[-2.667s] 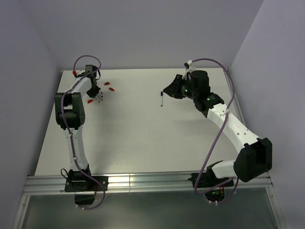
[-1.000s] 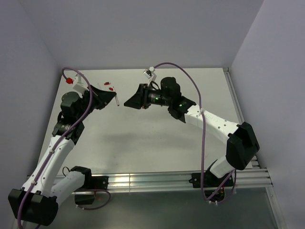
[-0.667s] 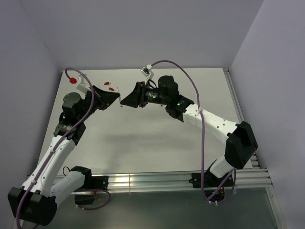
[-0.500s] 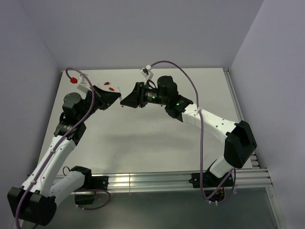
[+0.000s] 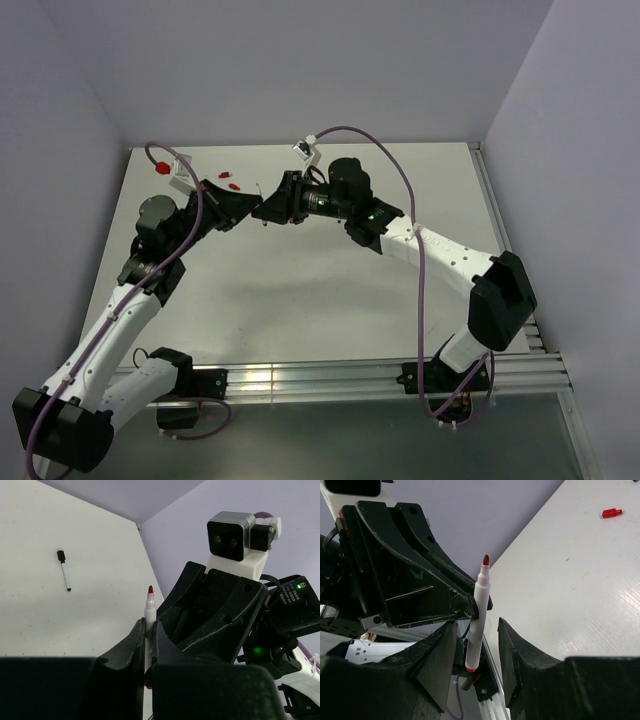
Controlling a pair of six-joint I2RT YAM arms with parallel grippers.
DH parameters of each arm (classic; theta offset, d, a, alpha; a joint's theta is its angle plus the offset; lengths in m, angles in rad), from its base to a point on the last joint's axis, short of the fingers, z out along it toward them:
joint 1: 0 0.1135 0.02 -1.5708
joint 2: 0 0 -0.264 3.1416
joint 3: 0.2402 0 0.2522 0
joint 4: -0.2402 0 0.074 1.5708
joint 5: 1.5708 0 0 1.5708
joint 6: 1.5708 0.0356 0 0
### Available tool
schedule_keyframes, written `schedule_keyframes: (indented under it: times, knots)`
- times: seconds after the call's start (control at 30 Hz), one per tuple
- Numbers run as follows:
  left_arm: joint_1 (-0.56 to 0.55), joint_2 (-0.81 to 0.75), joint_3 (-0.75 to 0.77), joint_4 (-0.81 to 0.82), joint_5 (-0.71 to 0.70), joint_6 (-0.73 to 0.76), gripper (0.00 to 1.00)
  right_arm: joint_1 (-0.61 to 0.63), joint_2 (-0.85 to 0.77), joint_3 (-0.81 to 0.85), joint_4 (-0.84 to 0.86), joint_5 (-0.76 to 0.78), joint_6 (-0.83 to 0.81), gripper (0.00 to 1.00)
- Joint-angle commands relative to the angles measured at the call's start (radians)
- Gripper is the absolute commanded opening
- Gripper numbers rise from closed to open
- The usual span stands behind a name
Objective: Insert the pens into the pen caps
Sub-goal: Pick up the pen from the center of the board.
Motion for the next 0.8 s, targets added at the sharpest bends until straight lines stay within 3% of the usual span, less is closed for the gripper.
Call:
schedule_keyframes:
  times: [0.0,0.53,0.77]
  knots:
    - [-0.011,0.004,0.001,0.061,0.001,-0.007,0.0,0.013,0.015,0.049,0.042,0.005,0.009,0.45]
    - [-0.038,0.008,0.004,0.061,-0.025,0.001,0.0,0.015,0.018,0.05,0.034,0.006,0.016,0.34]
    - [-0.041,0.002,0.005,0.054,-0.025,0.004,0.0,0.013,0.025,0.058,0.019,0.014,0.021,0.17]
